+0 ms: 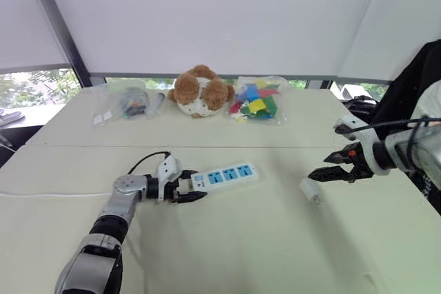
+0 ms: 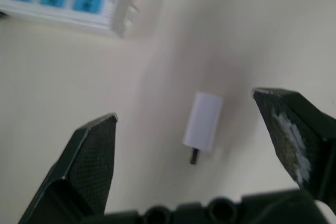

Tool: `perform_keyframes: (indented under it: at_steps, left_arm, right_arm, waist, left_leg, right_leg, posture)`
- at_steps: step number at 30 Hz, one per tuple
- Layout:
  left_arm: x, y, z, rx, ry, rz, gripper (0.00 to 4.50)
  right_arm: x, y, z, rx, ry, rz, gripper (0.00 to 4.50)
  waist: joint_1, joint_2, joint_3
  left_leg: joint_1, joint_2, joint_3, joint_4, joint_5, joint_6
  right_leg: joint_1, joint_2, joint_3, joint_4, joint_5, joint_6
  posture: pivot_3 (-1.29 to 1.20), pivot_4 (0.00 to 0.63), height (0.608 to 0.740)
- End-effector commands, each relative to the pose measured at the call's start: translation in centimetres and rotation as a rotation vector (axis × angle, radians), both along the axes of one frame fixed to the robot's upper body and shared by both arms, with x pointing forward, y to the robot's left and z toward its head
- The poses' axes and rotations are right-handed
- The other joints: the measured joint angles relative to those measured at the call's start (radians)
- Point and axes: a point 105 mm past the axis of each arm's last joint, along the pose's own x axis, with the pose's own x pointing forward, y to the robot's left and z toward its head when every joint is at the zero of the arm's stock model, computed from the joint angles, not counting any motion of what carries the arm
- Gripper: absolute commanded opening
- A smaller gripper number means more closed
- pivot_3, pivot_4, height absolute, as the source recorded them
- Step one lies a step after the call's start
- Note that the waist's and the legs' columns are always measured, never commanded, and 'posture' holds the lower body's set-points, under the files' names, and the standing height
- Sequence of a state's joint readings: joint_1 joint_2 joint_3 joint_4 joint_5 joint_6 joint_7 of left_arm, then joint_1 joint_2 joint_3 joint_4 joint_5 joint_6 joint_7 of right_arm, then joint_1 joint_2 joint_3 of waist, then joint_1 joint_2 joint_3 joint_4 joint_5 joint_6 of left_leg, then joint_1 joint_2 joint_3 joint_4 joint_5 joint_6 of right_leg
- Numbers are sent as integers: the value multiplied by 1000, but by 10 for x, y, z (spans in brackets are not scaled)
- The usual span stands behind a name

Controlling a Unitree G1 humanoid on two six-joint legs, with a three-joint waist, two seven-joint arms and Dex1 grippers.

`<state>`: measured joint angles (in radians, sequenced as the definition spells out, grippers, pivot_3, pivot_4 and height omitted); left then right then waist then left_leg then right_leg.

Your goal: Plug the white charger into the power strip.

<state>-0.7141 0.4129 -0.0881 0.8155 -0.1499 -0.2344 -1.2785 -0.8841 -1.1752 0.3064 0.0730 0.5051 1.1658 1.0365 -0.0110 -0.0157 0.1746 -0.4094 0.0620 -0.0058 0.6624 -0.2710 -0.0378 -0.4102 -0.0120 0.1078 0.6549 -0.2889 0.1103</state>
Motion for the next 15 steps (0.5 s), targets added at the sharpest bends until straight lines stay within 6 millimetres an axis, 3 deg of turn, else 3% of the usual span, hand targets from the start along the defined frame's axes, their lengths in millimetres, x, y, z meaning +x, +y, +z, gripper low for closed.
perform_keyframes:
  at_steps: [1, 6, 15]
  left_arm:
    - [-9, -13, -9, 91, 13, -91, 2998]
    - [-14, -17, -15, 76, 13, -83, 2998]
    - [-23, -31, -30, 32, 15, -49, 2998]
  right_arm:
    - [13, -3, -5, -38, 72, 17, 4500]
    - [36, -10, -17, -105, 161, -18, 4500]
    - [47, -6, -28, -114, 329, -47, 4500]
  waist:
    - [2, 0, 0]
    - [7, 2, 0]
    - [25, 8, -1]
  left_leg:
    - [0, 0, 0, 0, -1, 1]
    - [-1, 0, 0, 0, -1, 2]
    - [0, 0, 1, 1, -1, 2]
  right_leg:
    - [0, 0, 0, 0, 0, 0]
    - [-1, 0, -1, 0, 0, 0]
    - [-1, 0, -1, 2, 0, 0]
  posture:
    - [0, 150, 739]
    - [0, 150, 739]
    - [0, 150, 739]
